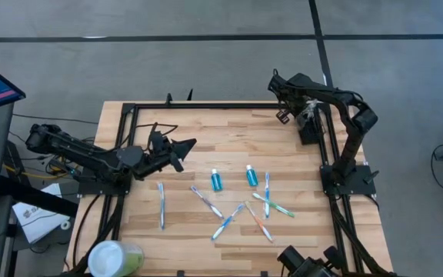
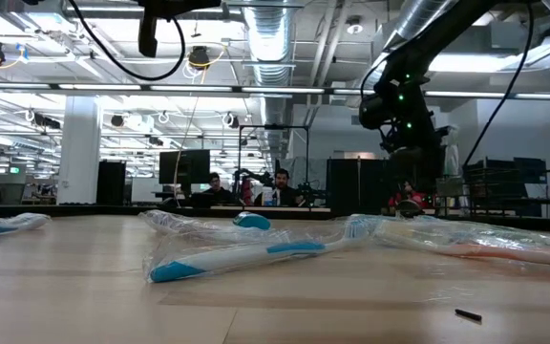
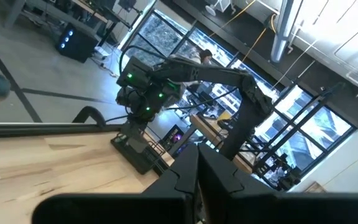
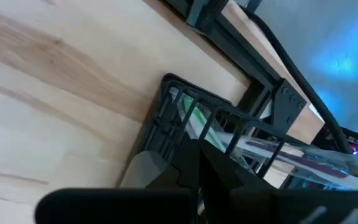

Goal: Pick & Place toothbrushing station
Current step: Adjust the wire organizer, then put the orange toothbrush into the right section of wire organizer

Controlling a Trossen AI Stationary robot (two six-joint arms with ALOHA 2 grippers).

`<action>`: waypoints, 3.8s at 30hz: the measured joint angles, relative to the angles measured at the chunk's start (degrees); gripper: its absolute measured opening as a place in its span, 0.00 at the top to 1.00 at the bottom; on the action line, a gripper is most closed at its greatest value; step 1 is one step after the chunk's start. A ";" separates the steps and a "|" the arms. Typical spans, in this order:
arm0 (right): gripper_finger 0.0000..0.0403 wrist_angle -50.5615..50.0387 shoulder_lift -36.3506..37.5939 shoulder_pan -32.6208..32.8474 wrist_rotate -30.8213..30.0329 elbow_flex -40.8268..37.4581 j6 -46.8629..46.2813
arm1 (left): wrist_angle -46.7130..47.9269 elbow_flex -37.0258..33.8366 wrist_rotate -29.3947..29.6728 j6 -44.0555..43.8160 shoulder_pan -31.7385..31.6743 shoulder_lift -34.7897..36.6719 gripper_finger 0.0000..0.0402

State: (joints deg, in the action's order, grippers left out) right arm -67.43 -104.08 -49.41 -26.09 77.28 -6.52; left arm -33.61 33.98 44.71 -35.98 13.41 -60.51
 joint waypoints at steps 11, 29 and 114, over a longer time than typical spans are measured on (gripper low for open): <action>1.00 -2.42 -0.14 -1.03 -3.82 0.02 -0.22 | -0.84 0.00 0.00 1.50 0.00 0.00 1.00; 1.00 -0.92 -0.12 5.04 -3.61 3.28 6.05 | -1.51 0.00 0.00 2.60 0.00 0.00 1.00; 1.00 24.70 35.00 78.85 23.05 -16.38 -62.70 | 33.67 0.02 -22.23 -6.80 12.92 4.31 1.00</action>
State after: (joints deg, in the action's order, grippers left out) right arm -42.73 -69.08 29.44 -3.04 60.90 -69.22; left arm 0.06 34.00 22.48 -42.78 26.33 -56.21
